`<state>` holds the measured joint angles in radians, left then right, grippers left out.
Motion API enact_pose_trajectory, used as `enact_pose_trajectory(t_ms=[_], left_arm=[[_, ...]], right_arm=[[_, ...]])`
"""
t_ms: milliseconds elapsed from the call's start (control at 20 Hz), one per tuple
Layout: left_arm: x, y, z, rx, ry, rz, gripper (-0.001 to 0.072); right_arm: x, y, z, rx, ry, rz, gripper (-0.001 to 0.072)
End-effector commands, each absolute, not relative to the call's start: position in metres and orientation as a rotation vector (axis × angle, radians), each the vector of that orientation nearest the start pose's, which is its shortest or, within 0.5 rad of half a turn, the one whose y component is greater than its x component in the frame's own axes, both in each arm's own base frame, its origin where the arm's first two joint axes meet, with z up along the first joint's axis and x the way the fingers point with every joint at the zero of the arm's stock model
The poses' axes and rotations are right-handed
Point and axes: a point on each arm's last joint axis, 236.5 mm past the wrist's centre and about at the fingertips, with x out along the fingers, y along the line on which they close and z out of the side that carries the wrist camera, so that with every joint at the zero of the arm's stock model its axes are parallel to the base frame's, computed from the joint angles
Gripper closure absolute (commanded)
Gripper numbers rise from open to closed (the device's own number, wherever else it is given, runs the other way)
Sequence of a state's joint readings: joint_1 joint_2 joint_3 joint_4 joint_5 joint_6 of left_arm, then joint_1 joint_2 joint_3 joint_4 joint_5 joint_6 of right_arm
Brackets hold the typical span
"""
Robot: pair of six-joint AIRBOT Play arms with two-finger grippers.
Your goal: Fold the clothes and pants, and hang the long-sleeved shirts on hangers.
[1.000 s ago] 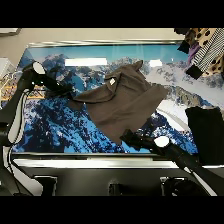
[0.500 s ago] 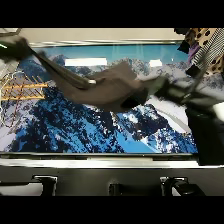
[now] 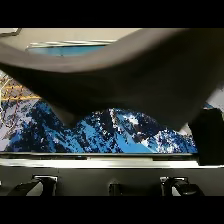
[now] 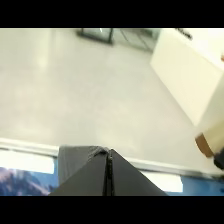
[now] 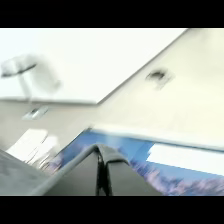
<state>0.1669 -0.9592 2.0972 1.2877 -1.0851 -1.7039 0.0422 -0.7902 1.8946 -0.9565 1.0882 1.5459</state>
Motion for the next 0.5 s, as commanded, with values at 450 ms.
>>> enact_pose_trajectory(t_ms=[450], left_arm=[[0.471, 0.036, 0.343, -0.204, 0.436, 0.050, 0.0695]], right_arm=[[0.398, 0.110, 0.337, 0.223, 0.619, 0.400, 0.0682]])
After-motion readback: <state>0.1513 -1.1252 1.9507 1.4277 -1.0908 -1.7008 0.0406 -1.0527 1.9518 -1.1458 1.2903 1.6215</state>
